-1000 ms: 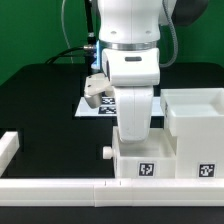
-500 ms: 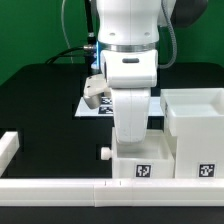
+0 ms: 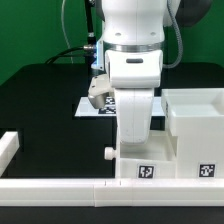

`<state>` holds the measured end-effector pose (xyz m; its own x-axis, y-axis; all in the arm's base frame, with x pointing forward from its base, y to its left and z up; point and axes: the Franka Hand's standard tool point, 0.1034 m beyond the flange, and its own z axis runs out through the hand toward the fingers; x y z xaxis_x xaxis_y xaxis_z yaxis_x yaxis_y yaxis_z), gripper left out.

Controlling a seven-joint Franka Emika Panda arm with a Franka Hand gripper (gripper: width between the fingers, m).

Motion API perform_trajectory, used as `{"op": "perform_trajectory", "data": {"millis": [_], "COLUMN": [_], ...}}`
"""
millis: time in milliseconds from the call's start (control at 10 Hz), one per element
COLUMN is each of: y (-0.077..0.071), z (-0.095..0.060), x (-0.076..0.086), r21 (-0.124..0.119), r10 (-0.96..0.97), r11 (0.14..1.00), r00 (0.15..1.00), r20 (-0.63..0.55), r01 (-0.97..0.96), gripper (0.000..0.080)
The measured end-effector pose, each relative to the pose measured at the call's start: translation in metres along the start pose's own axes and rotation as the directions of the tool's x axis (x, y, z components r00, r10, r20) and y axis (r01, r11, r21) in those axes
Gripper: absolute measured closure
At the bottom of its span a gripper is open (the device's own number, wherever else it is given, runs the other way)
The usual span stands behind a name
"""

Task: Assemble drawer

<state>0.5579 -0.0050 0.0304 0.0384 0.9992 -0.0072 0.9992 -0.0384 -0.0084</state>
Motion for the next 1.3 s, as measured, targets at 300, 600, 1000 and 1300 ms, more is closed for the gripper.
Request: {"op": "perform_trajectory", "data": {"millis": [300,600,1000,1300], "y": [-0.0027,-0.0044,-0.0043,0.0001], "z": [0.0017,0.0059,0.0059,0.0037], "x": [-0.0011,-0.0056,-0.0061,0.0030], "r21": [0.004,0.009,0.009,0.005], "r10": [-0.006,-0.009,-0.007,-0.003], "r11": [1.000,1.000,1.000,1.000], "r00": [1.000,1.000,1.000,1.000], "r20": [0.000,0.000,0.000,-0.006], "r01": [0.006,0.009,0.007,0.003], "gripper": [0.0761,0.0761,0.0761,0.0761]}}
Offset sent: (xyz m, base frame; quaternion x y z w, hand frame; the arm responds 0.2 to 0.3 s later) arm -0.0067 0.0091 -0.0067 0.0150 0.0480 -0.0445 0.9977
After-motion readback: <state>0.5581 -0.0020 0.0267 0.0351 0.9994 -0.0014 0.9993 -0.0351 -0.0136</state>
